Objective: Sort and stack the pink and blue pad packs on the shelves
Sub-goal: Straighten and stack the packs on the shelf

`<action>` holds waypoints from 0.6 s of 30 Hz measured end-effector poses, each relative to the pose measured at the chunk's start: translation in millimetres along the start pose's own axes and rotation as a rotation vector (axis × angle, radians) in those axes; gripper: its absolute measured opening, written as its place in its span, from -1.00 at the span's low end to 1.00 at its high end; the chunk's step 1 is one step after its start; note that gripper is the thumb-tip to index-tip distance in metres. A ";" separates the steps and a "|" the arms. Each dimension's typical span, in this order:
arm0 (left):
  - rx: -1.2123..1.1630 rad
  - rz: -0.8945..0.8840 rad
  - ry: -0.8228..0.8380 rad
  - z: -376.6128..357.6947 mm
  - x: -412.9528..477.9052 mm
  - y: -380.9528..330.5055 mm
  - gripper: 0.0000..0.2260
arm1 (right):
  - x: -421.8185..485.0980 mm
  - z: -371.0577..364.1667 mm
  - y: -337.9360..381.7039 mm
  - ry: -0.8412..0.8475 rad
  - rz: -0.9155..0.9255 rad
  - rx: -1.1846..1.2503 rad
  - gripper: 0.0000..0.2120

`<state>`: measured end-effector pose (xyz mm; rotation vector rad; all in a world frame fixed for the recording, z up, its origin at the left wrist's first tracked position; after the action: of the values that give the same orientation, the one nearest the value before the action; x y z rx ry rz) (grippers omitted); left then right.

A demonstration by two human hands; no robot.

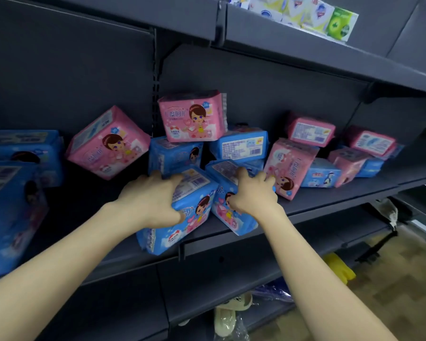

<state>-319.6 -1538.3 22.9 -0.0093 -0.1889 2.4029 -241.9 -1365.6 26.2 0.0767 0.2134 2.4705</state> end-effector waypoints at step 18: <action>-0.013 0.021 -0.045 -12.4 56.4 -42.3 -0.36 | 25.8 -10.6 -12.3 -0.079 -0.052 -0.124 -0.49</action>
<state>-332.7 -1468.0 19.1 0.0371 -0.2262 2.4246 -255.9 -1341.6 13.7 0.1135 0.0278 2.4178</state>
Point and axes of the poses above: each hand's wrist, its own x-axis towards the middle knuckle, its own z-axis out of the back of the hand, y = z × x, the point moved 1 cm from there along x, towards the middle knuckle, and after that the axes turned 1 degree about z, right-handed, at the moved point
